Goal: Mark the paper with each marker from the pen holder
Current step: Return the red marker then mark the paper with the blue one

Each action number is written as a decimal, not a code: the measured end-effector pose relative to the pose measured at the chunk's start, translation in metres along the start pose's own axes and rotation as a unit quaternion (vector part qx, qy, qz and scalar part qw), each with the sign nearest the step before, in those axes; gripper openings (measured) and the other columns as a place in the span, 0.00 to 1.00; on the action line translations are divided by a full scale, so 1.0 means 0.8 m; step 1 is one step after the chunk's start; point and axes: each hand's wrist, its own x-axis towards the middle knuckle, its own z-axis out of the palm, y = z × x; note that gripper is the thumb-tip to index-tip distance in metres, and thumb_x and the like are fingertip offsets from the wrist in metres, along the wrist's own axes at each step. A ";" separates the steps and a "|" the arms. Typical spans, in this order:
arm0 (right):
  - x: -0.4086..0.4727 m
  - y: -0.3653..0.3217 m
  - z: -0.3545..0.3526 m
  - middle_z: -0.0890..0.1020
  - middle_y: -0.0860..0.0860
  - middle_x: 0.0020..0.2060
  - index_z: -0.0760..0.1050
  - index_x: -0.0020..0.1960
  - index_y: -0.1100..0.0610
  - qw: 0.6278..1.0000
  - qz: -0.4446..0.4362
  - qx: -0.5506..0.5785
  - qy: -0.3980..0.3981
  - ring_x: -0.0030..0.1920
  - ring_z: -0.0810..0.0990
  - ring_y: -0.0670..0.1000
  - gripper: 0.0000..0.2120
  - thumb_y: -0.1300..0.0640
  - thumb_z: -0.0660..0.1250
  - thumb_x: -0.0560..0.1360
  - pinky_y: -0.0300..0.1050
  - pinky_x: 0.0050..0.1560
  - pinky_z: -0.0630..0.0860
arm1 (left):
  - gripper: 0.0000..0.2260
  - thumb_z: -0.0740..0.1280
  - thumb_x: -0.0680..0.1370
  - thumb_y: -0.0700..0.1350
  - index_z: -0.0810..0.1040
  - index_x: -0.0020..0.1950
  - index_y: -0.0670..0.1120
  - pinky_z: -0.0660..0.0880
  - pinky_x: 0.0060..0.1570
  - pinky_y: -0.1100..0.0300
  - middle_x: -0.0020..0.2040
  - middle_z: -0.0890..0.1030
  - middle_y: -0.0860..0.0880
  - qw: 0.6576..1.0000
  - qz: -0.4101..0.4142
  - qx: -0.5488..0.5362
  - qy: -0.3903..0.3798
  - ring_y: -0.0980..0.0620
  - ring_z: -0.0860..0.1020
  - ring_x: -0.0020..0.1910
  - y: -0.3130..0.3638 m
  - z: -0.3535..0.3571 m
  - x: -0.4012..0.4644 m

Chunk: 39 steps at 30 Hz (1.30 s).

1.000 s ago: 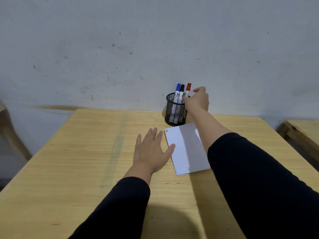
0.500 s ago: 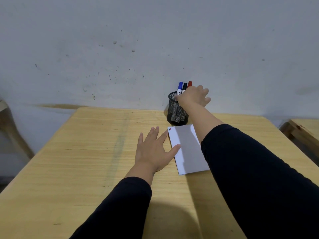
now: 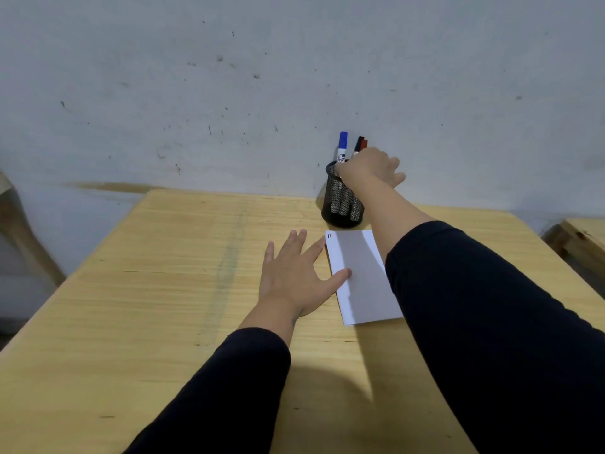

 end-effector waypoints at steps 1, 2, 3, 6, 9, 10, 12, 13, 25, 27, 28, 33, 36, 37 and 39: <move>-0.001 0.000 -0.005 0.76 0.50 0.51 0.74 0.51 0.53 1.000 -0.001 0.017 0.002 0.62 0.69 0.54 0.13 0.46 0.66 0.72 0.49 0.55 0.61 | 0.35 0.51 0.72 0.72 0.54 0.76 0.59 0.40 0.75 0.45 0.79 0.51 0.51 1.000 0.000 0.000 0.000 0.53 0.45 0.78 0.000 -0.001 0.000; -0.001 0.000 -0.010 0.75 0.50 0.47 0.74 0.50 0.52 0.999 -0.005 0.038 0.005 0.60 0.70 0.54 0.11 0.46 0.65 0.72 0.48 0.53 0.61 | 0.35 0.51 0.72 0.72 0.54 0.76 0.59 0.40 0.75 0.45 0.79 0.51 0.51 1.000 0.000 0.000 -0.001 0.54 0.45 0.78 0.000 -0.001 -0.001; -0.001 0.000 -0.017 0.75 0.49 0.45 0.75 0.49 0.51 0.998 -0.013 0.064 0.011 0.57 0.72 0.54 0.10 0.47 0.64 0.72 0.48 0.51 0.61 | 0.35 0.51 0.72 0.72 0.53 0.76 0.59 0.40 0.75 0.45 0.79 0.51 0.52 1.000 0.001 0.000 -0.002 0.54 0.44 0.78 -0.001 -0.001 -0.001; 0.001 0.003 -0.039 0.76 0.49 0.37 0.74 0.46 0.53 0.981 -0.056 0.186 0.016 0.40 0.76 0.53 0.06 0.52 0.62 0.74 0.43 0.43 0.66 | 0.35 0.52 0.72 0.72 0.54 0.76 0.60 0.40 0.75 0.45 0.79 0.51 0.52 1.000 0.001 -0.009 -0.007 0.54 0.44 0.78 -0.001 0.000 -0.002; -0.004 0.003 -0.067 0.72 0.47 0.35 0.67 0.48 0.56 0.944 -0.096 0.315 0.033 0.35 0.74 0.50 0.05 0.55 0.59 0.77 0.44 0.39 0.70 | 0.35 0.52 0.72 0.72 0.54 0.76 0.60 0.40 0.75 0.45 0.79 0.50 0.52 1.000 0.002 -0.014 -0.008 0.55 0.44 0.78 -0.002 -0.001 -0.002; -0.006 0.003 -0.076 0.73 0.47 0.36 0.67 0.49 0.56 0.932 -0.101 0.346 0.031 0.35 0.75 0.51 0.04 0.55 0.58 0.77 0.45 0.38 0.71 | 0.35 0.52 0.72 0.72 0.54 0.76 0.60 0.40 0.75 0.45 0.79 0.50 0.52 1.000 0.004 -0.014 -0.009 0.55 0.44 0.78 -0.002 -0.001 -0.002; -0.012 0.006 -0.090 0.74 0.49 0.40 0.68 0.51 0.55 0.916 -0.106 0.387 0.001 0.34 0.77 0.52 0.04 0.55 0.56 0.79 0.45 0.34 0.74 | 0.35 0.52 0.72 0.72 0.53 0.76 0.60 0.40 0.75 0.45 0.80 0.50 0.52 1.000 0.007 -0.012 -0.012 0.54 0.44 0.78 -0.001 -0.002 -0.004; -0.016 0.010 -0.094 0.74 0.50 0.42 0.69 0.51 0.54 0.916 -0.108 0.385 -0.013 0.34 0.77 0.52 0.05 0.55 0.56 0.79 0.44 0.34 0.74 | 0.35 0.52 0.72 0.72 0.53 0.76 0.60 0.40 0.75 0.45 0.80 0.50 0.51 1.000 0.008 -0.011 -0.012 0.54 0.44 0.78 -0.001 -0.003 -0.004; -0.093 0.090 -0.085 0.75 0.50 0.35 0.77 0.52 0.57 0.928 -0.125 0.318 -0.146 0.27 0.71 0.48 0.08 0.57 0.61 0.79 0.30 0.20 0.64 | 0.26 0.62 0.80 0.47 0.57 0.76 0.52 0.57 0.73 0.45 0.76 0.62 0.51 0.979 0.050 -0.112 0.164 0.51 0.62 0.74 0.007 -0.057 0.016; -0.103 0.095 -0.084 0.75 0.50 0.34 0.78 0.50 0.56 0.927 -0.151 0.291 -0.181 0.27 0.71 0.48 0.07 0.56 0.62 0.79 0.30 0.21 0.65 | 0.24 0.63 0.80 0.43 0.61 0.75 0.51 0.61 0.71 0.46 0.75 0.64 0.50 0.965 0.113 -0.054 0.228 0.50 0.65 0.72 0.013 -0.083 0.024; -0.106 0.096 -0.083 0.75 0.50 0.34 0.79 0.50 0.56 0.927 -0.161 0.277 -0.197 0.28 0.71 0.48 0.07 0.56 0.63 0.79 0.31 0.22 0.66 | 0.24 0.63 0.79 0.41 0.63 0.74 0.50 0.62 0.70 0.47 0.75 0.65 0.50 0.960 0.136 -0.027 0.243 0.50 0.66 0.71 0.013 -0.091 0.027; -0.117 0.098 -0.084 0.78 0.48 0.34 0.81 0.52 0.56 0.921 -0.190 0.240 -0.240 0.27 0.73 0.47 0.08 0.54 0.66 0.77 0.37 0.28 0.68 | 0.15 0.64 0.79 0.40 0.75 0.65 0.50 0.64 0.50 0.54 0.62 0.78 0.52 0.949 0.172 0.037 0.263 0.48 0.75 0.59 0.006 -0.094 0.026; -0.119 0.101 -0.092 0.81 0.48 0.35 0.84 0.48 0.53 0.926 -0.172 0.243 -0.233 0.28 0.75 0.46 0.08 0.51 0.71 0.73 0.37 0.28 0.67 | 0.09 0.62 0.80 0.44 0.80 0.56 0.49 0.60 0.43 0.56 0.52 0.80 0.50 0.944 0.167 0.037 0.282 0.46 0.77 0.49 0.000 -0.095 0.022; -0.118 0.103 -0.096 0.83 0.48 0.35 0.84 0.47 0.53 0.926 -0.152 0.261 -0.229 0.28 0.75 0.46 0.08 0.51 0.73 0.71 0.36 0.28 0.67 | 0.09 0.61 0.81 0.44 0.80 0.56 0.48 0.60 0.42 0.56 0.51 0.80 0.49 0.945 0.158 0.029 0.284 0.46 0.77 0.48 -0.002 -0.096 0.021; -0.114 0.107 -0.102 0.83 0.51 0.38 0.83 0.48 0.57 0.896 -0.081 0.357 -0.250 0.28 0.75 0.46 0.10 0.52 0.74 0.70 0.36 0.29 0.69 | 0.10 0.60 0.81 0.45 0.80 0.57 0.47 0.62 0.41 0.56 0.50 0.80 0.48 0.947 0.134 0.006 0.292 0.45 0.78 0.45 -0.004 -0.097 0.018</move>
